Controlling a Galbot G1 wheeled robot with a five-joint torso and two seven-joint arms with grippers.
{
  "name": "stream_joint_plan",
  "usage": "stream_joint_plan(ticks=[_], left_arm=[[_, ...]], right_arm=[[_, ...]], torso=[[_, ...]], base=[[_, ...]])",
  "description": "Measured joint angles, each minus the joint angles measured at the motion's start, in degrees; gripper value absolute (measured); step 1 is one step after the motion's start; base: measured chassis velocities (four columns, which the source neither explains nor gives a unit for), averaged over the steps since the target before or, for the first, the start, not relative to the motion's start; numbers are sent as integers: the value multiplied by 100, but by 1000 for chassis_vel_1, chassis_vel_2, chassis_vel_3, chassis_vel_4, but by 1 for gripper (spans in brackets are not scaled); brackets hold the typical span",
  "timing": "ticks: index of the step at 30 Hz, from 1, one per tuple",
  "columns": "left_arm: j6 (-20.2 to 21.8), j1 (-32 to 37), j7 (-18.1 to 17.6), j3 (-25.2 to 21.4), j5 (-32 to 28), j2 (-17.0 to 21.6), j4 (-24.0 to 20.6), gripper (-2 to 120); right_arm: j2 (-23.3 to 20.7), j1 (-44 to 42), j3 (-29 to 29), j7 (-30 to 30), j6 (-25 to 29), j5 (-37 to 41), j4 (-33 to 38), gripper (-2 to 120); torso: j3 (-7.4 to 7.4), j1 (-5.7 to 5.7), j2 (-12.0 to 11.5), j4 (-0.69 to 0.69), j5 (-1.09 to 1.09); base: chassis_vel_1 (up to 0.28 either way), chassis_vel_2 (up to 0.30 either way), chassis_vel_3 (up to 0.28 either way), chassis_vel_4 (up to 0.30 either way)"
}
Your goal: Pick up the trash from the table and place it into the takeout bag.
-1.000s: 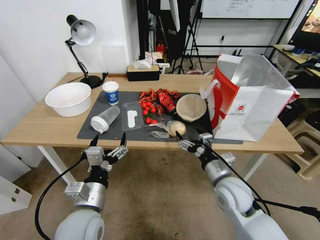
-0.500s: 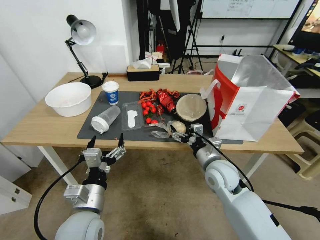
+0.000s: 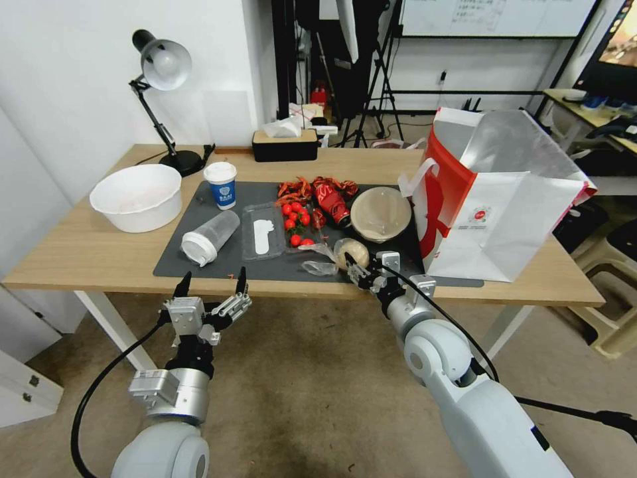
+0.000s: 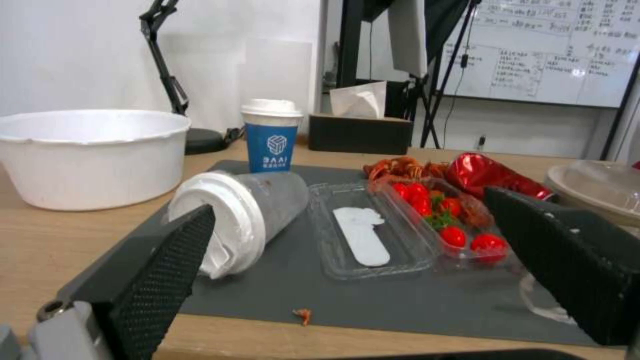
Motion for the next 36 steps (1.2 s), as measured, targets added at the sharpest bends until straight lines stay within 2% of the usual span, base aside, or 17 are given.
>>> stream_joint_plan(ticks=[2,9,14,16,21,26,29,33,36], left_arm=[[-16,-2,-1,5,4,2,16,100],[-20,-13,-5,1,5,22,18,100],[-24,-17,-13,-18,5,28,19,100],[-47,-13,-16,-16,5,17,27,100],[-84,-2,-17,7,31,-9,43,100],[-111,11,-17,53,82,-37,42,100],[-122,18,-15,65,98,-46,41,100],[-156,40,-10,79,119,-55,35,100],[-160,43,-8,82,122,-55,33,100]], right_arm=[[1,-20,11,16,4,5,23,19],[-8,-70,65,-85,196,242,231,5],[-77,-154,250,-634,689,495,563,4],[-138,-155,531,-1065,1009,705,816,4],[-292,87,1097,-1163,1198,1143,1229,4],[-612,644,1865,-735,1323,1461,1308,4],[-712,823,2074,-488,1303,1655,1252,4],[-823,1144,2371,343,921,1822,1081,3],[-836,1194,2415,556,784,1841,1062,3]], torso=[[0,0,0,0,0],[0,0,0,0,0],[0,0,0,0,0],[0,0,0,0,0],[0,0,0,0,1],[0,0,0,0,2],[0,0,0,0,1],[0,0,0,1,1],[0,0,0,0,1]], base=[[0,0,0,0],[0,0,0,0],[0,0,0,0],[0,0,0,0],[0,0,0,0],[0,0,0,0],[0,0,0,0],[0,0,0,0],[0,0,0,0]])
